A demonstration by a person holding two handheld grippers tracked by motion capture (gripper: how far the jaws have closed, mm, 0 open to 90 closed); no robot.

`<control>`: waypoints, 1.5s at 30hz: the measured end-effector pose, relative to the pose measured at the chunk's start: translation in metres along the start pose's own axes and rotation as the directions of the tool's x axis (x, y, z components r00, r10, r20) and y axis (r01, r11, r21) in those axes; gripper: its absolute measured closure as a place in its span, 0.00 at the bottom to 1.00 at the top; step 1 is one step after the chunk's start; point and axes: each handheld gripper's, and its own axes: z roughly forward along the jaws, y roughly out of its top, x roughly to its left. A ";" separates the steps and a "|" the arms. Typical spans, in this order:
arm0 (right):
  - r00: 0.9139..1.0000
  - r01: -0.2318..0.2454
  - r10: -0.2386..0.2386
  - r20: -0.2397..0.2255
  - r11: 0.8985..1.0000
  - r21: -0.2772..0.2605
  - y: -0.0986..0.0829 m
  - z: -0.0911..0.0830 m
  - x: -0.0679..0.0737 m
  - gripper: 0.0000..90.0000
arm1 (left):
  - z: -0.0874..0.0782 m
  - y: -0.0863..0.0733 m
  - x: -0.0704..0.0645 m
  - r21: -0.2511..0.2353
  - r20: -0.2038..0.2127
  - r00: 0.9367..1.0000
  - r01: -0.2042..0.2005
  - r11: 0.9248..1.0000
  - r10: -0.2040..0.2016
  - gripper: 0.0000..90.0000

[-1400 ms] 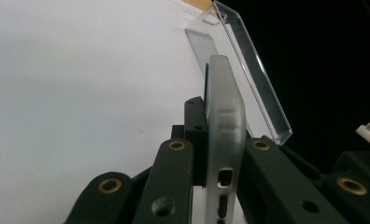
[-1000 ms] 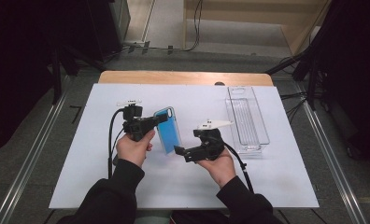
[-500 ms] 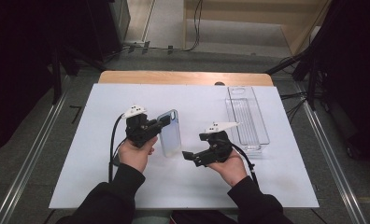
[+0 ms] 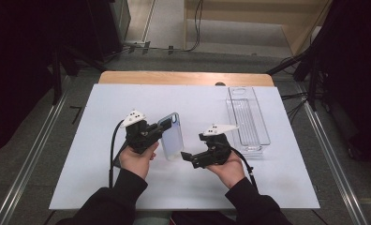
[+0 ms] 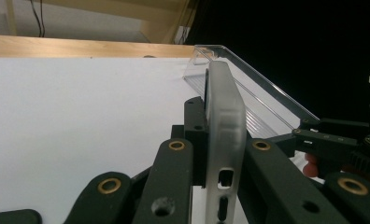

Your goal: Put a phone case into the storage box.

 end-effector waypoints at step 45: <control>0.997 -0.024 0.028 0.073 0.998 -0.051 0.019 0.018 0.023 0.17 | 0.001 -0.009 -0.024 0.091 0.069 0.993 0.088 0.992 -0.094 0.61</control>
